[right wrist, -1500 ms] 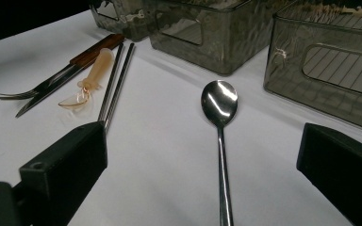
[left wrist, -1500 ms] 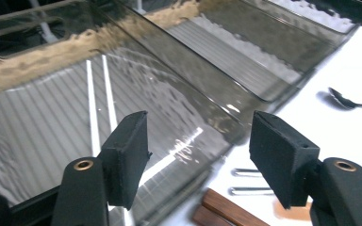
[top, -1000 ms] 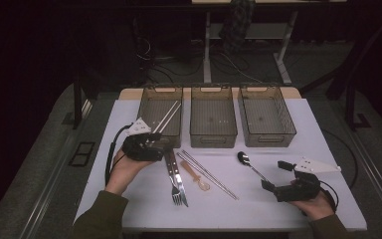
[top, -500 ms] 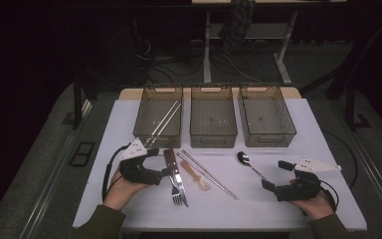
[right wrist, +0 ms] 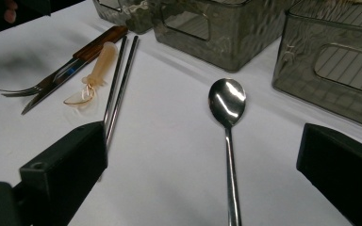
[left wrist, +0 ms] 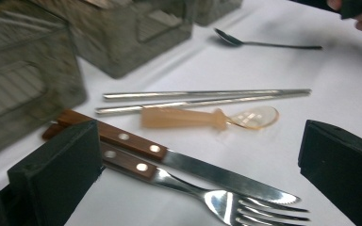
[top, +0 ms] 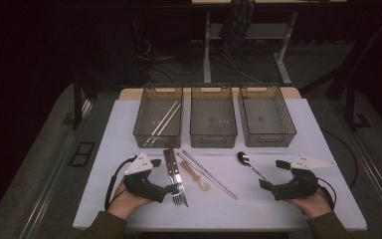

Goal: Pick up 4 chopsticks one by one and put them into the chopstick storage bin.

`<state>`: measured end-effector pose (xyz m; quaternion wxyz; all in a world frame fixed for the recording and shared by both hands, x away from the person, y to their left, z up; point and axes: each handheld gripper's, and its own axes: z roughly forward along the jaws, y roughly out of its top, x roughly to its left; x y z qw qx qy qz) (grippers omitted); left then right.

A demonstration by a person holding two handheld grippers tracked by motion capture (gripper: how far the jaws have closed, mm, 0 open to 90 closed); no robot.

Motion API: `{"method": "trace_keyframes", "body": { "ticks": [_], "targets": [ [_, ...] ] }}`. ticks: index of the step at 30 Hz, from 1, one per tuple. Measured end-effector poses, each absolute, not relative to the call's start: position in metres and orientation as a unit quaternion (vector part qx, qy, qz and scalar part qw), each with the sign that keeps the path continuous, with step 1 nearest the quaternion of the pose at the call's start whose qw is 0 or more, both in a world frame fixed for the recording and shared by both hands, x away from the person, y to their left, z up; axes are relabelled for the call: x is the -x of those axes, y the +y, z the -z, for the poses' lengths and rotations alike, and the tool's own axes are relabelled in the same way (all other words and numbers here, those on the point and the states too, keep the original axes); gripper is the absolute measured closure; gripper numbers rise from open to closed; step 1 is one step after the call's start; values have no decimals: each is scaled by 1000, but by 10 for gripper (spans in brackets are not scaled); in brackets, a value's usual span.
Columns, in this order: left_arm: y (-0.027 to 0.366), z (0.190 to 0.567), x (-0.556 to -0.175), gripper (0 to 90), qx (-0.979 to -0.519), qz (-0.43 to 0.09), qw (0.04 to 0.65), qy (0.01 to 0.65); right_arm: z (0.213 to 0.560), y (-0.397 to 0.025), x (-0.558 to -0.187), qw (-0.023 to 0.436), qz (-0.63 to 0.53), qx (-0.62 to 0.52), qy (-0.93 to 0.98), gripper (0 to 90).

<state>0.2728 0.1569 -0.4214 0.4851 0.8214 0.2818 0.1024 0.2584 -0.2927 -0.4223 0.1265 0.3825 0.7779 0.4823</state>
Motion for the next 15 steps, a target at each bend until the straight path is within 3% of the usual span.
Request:
{"method": "trace_keyframes", "body": {
  "ticks": [11, 13, 15],
  "targets": [
    [159, 427, -276, 3, -822, -95, 484, 285, 418, -277, -263, 107, -480, -375, 786, 77],
    [158, 427, -275, 9, -823, -94, 485, 282, 416, -273, -264, 102, -479, -371, 789, 149],
    [157, 426, -275, 11, -824, -96, 485, 276, 414, -270, -264, 99, -479, -369, 791, 150]
  ]
}}
